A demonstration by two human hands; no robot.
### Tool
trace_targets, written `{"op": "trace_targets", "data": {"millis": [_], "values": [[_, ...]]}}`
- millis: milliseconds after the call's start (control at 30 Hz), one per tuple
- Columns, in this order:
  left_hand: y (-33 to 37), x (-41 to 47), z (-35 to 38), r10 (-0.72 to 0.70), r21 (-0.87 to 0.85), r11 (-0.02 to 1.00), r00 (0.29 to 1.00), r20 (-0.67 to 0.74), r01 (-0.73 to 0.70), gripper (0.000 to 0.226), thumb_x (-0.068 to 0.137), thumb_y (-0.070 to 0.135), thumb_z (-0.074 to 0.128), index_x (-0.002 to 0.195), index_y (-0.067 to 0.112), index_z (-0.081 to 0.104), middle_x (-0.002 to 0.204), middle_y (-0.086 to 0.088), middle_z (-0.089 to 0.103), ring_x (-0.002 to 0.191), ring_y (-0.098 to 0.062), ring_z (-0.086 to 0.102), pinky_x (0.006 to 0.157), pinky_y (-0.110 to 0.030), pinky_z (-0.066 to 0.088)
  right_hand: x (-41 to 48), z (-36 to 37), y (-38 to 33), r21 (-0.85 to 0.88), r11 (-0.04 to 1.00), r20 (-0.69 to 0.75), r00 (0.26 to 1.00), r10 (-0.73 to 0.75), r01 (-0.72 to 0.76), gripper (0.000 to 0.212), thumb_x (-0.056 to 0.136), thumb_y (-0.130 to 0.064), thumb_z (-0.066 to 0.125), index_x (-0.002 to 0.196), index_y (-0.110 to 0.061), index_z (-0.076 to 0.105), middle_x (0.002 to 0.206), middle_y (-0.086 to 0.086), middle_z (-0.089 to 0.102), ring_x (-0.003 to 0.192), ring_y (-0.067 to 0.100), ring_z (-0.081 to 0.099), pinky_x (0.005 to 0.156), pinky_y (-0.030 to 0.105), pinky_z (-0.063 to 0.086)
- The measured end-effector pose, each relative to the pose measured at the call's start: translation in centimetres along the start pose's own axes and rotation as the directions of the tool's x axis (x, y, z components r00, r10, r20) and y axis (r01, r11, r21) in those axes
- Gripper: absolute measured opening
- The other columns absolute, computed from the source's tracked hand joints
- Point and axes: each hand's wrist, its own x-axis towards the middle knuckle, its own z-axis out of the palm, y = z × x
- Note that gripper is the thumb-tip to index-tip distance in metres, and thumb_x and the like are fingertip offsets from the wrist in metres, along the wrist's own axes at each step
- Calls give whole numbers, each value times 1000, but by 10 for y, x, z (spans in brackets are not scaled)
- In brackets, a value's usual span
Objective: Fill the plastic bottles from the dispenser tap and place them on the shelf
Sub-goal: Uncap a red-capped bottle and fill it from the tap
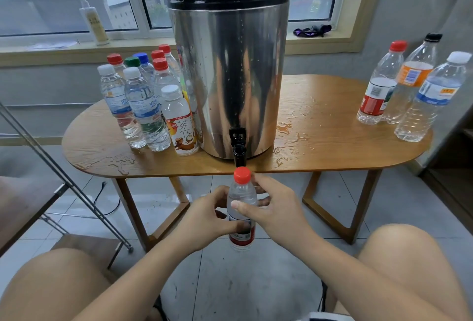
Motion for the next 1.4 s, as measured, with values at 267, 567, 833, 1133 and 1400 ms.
{"op": "trace_targets", "data": {"millis": [267,567,833,1133,1400], "values": [[11,-15,-26,41,38,999,989,-139,-36,63,78,46,95,131,42,63,118,28,73,111,6,68,87,-25,62,7,-6,-23,50,999,38,999,-17,15,57,87,-43,89,138,-42,65,124,-20,70,119,3,66,91,32,64],[14,-19,-106,-37,-76,997,912,-408,6,47,79,35,95,117,36,67,109,16,78,100,5,72,83,-15,56,9,-19,-31,-8,1000,54,999,-3,4,43,89,-48,85,127,-37,70,109,-16,74,103,1,71,85,17,57],[10,6,-162,-73,-63,997,798,-599,45,41,89,34,89,121,19,67,107,9,74,94,-2,71,71,-19,53,14,-21,-29,-51,998,62,998,-21,24,36,91,-45,84,123,-36,72,103,-17,75,100,2,72,86,14,55],[-1,31,-176,-29,40,996,715,-698,80,62,86,42,91,136,18,64,126,3,72,114,-16,67,92,-35,54,22,-43,-28,-84,996,38,999,-38,41,30,92,-41,84,120,-36,74,97,-20,75,92,6,72,83,24,60],[-4,51,-178,-30,3,999,702,-711,45,68,84,41,93,141,22,62,134,4,70,119,-14,65,94,-34,52,32,-82,-34,-139,988,-41,996,-76,70,20,93,-40,83,111,-41,75,92,-18,75,88,13,73,82,46,66]]}}
